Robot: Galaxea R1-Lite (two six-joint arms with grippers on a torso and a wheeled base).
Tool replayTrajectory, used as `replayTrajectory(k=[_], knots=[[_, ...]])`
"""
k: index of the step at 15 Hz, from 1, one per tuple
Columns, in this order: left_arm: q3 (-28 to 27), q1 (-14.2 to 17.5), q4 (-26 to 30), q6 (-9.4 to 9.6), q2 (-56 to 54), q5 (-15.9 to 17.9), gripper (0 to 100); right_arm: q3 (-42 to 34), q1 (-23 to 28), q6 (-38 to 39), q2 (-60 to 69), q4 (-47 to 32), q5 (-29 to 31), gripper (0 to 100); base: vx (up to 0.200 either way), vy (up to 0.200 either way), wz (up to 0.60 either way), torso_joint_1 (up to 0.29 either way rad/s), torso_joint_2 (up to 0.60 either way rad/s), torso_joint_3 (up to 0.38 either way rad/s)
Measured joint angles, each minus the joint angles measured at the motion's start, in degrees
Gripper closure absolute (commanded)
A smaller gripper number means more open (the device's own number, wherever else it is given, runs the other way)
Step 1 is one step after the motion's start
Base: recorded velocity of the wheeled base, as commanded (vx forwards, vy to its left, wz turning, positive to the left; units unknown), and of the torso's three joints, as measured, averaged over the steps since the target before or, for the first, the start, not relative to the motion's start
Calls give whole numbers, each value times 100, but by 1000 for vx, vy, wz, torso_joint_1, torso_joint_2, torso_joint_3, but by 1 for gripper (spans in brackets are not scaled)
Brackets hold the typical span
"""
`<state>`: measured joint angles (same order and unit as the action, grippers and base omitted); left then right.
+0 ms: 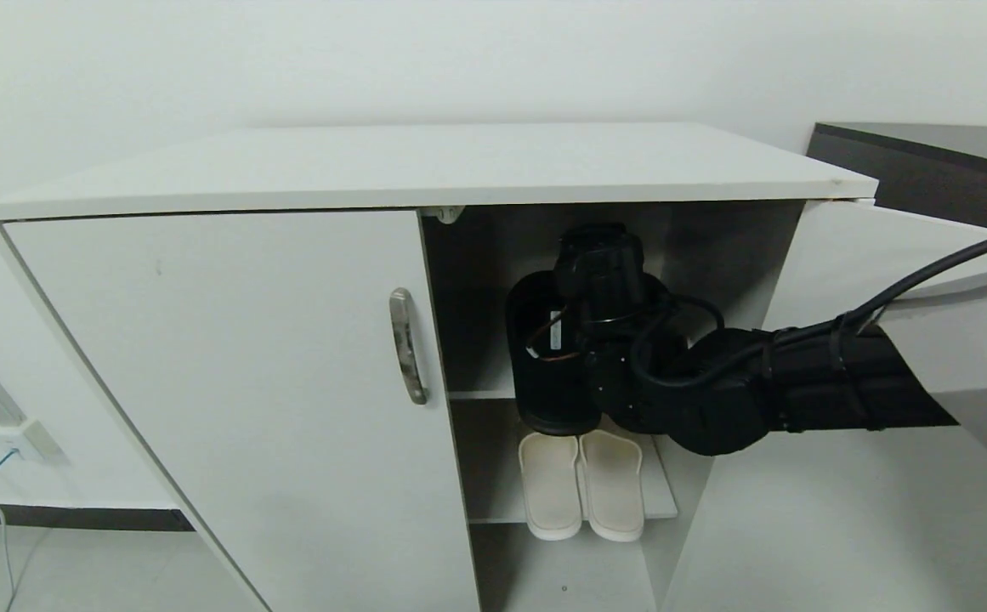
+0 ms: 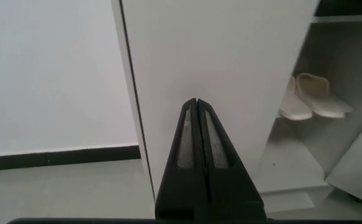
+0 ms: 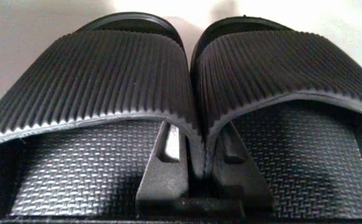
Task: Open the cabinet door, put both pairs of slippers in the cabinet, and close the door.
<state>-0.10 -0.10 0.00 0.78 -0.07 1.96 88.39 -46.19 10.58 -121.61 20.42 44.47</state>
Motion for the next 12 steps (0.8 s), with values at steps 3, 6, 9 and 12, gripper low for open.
replayTrajectory(k=[3, 6, 9, 12], knots=[[0, 0, 0, 1, 0, -2, 100, 571, 140, 17, -302, -332, -18, 100, 0, 0, 0, 0, 0, 0], [0, 2, 0, 1, 0, -5, 100, 1221, 265, 146, -597, -861, -132, 100, 0, 0, 0, 0, 0, 0], [0, -1, 0, 0, 0, -2, 100, 1935, 369, 479, -818, -1810, -424, 100, 0, 0, 0, 0, 0, 0], [0, 2, 0, 0, 0, -2, 100, 2509, 413, 630, -1014, -2265, -651, 100, 0, 0, 0, 0, 0, 0]])
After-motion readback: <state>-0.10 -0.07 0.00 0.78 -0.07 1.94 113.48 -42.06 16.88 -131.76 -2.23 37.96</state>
